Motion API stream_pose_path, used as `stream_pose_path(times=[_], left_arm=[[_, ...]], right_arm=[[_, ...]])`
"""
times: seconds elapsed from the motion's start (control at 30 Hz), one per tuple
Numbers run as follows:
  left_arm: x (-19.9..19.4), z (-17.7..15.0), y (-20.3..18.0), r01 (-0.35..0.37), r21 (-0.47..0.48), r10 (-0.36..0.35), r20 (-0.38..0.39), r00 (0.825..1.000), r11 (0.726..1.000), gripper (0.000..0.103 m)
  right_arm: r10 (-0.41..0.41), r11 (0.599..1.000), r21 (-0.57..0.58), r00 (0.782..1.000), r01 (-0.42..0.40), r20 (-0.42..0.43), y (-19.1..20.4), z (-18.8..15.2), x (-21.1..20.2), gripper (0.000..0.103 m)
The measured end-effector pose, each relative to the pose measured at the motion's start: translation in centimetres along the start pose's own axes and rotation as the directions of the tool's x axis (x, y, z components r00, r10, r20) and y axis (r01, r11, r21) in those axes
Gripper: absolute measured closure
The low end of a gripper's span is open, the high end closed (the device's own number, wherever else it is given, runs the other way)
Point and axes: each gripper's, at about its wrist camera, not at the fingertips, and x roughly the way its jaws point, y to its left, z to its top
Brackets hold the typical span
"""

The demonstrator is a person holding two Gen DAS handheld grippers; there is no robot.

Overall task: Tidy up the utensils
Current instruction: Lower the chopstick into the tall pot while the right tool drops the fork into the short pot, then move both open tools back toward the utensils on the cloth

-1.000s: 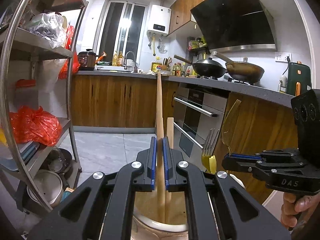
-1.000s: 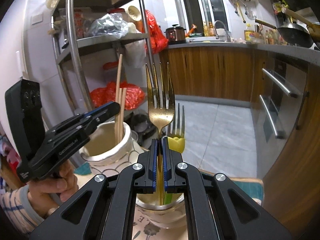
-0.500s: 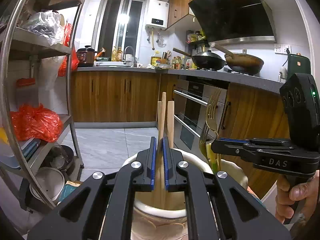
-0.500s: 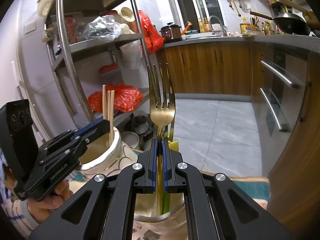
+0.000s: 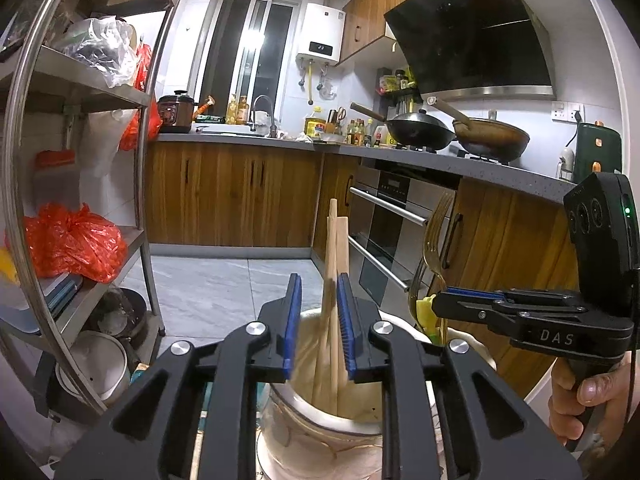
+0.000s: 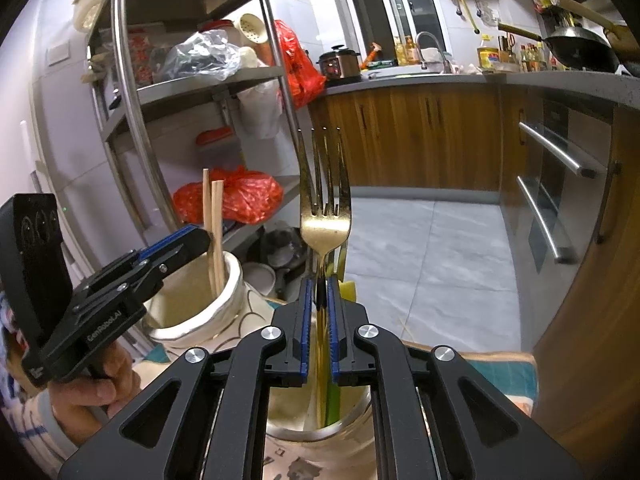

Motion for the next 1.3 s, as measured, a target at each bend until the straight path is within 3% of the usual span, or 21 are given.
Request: stream_pose_path(times=[0.1, 0.43, 0.67, 1.0, 1.3], left_arm=[[-0.2, 0.0, 0.1, 0.000, 0.002, 0.000, 0.003, 1.000, 1.000, 0.085], [-3.3, -0.3, 0.8, 0.010, -0.002, -0.010, 0.023, 1.000, 1.000, 0.082], [-6.7, -1.1, 2.1, -0.008, -0.039, 0.009, 0.026, 1.000, 0.999, 0.071], [-9.0, -6.7, 2.2, -0.025, -0.031, 0.021, -0.139, 0.990, 0.999, 0.065], [-9.2, -10.6, 2.2, -0.005, -0.002, 0.005, -0.294, 0.956, 1.000, 0.065]], right_arm=[[0.002, 1.000, -0.004, 1.000, -0.002, 0.009, 0.1, 0.0, -0.4, 0.082], [-0.008, 1.000, -0.024, 1.000, 0.009, 0.013, 0.5, -0.4, -1.4, 0.076], [-0.003, 0.999, -0.048, 0.999, 0.005, 0.034, 2.1, -1.6, -4.2, 0.074], [-0.007, 0.999, -0.041, 0.996, 0.003, -0.090, 3.4, -7.5, -5.1, 0.072], [-0.023, 0.999, 0.022, 0.973, 0.029, -0.230, 2.9, -12.9, -3.8, 0.072]])
